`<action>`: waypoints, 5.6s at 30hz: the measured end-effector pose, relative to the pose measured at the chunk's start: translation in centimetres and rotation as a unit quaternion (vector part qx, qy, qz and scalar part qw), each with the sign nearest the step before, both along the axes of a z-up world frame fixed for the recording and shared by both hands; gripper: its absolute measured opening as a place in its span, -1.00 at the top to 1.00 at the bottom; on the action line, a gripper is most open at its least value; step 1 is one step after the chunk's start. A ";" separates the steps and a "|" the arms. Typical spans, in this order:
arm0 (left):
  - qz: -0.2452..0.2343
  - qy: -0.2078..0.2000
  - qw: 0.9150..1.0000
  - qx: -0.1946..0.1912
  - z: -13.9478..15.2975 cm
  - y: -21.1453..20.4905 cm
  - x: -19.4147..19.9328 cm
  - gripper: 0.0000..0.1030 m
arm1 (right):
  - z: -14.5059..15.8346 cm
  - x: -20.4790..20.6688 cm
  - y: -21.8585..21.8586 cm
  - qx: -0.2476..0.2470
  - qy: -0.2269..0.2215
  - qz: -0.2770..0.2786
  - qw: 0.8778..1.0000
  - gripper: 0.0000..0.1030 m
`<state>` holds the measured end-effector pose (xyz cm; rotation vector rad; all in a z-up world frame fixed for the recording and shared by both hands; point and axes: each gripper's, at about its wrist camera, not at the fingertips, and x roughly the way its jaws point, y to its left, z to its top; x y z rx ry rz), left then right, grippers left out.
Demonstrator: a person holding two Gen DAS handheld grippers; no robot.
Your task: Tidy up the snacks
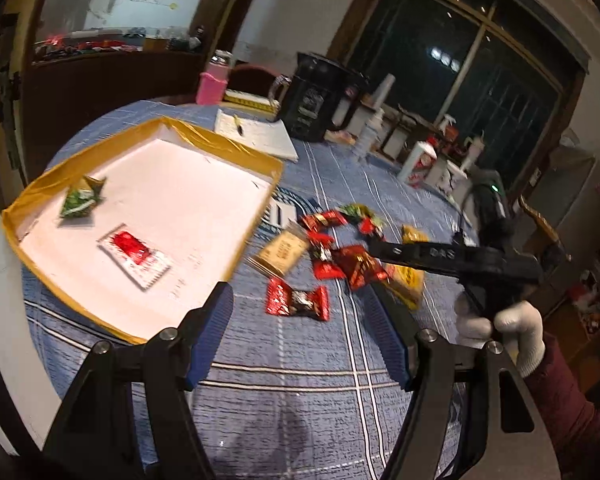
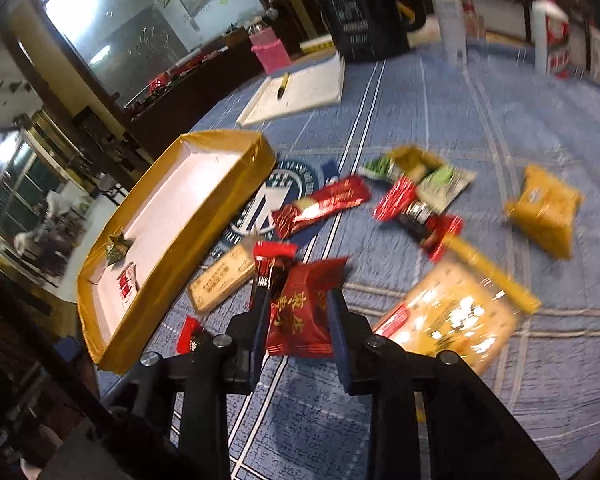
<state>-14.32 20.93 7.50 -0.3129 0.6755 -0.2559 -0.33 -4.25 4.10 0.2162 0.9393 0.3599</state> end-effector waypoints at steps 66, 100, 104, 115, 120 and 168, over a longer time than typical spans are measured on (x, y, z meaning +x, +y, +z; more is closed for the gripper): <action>0.077 0.005 0.991 0.109 0.5 3.6 3.0 0.49 | 3.2 -4.2 8.6 -0.037 -0.097 0.056 0.993 0.51; 0.096 -0.020 0.995 -0.001 1.9 9.0 3.0 -0.23 | 3.5 1.1 11.7 0.107 -0.034 0.097 0.989 0.51; 0.090 -0.037 0.995 -0.030 2.3 7.5 0.7 -0.26 | 3.8 -1.8 6.7 0.258 -0.019 0.089 0.962 0.53; 0.063 -0.044 0.996 -0.037 3.7 2.0 -3.0 -0.26 | 4.5 -9.6 -4.5 0.452 -0.037 0.004 0.891 0.52; 0.042 -0.072 0.996 -0.022 5.9 -1.2 -5.6 -0.26 | 6.5 -12.0 -8.2 0.461 -0.051 -0.005 0.886 0.52; 0.238 -0.173 0.931 0.215 28.5 7.6 -3.4 -0.54 | 29.9 -21.1 -43.9 -0.394 -0.063 -0.537 0.743 0.45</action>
